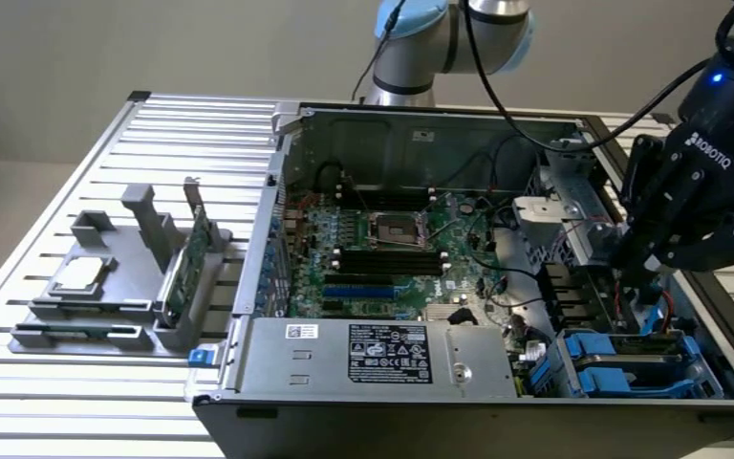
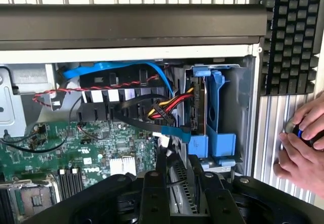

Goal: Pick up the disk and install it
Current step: 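Insert the second disk wire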

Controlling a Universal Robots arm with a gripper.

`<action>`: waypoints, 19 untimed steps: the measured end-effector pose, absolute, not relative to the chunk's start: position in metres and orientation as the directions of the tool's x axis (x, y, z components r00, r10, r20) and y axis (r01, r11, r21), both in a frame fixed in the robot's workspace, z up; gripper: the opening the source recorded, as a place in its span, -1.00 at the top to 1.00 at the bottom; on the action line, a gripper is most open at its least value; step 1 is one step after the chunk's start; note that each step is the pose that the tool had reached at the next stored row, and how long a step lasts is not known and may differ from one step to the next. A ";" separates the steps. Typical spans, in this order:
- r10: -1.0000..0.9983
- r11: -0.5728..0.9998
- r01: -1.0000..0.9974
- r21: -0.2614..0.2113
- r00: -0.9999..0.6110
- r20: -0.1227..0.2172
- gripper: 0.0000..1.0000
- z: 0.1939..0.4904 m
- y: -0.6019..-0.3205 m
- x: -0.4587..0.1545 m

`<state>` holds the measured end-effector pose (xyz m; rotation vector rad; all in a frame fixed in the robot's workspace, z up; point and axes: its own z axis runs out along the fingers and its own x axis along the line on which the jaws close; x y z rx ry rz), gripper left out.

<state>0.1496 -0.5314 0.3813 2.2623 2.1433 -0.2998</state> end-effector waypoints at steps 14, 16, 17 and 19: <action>0.983 -0.067 0.990 -0.121 0.044 -0.180 0.38 0.379 -0.531 0.159; 0.983 -0.067 0.990 -0.121 0.044 -0.180 0.38 0.378 -0.531 0.160; 0.983 -0.067 0.990 -0.121 0.044 -0.180 0.38 0.378 -0.531 0.160; 0.983 -0.067 0.990 -0.121 0.044 -0.180 0.38 0.376 -0.532 0.161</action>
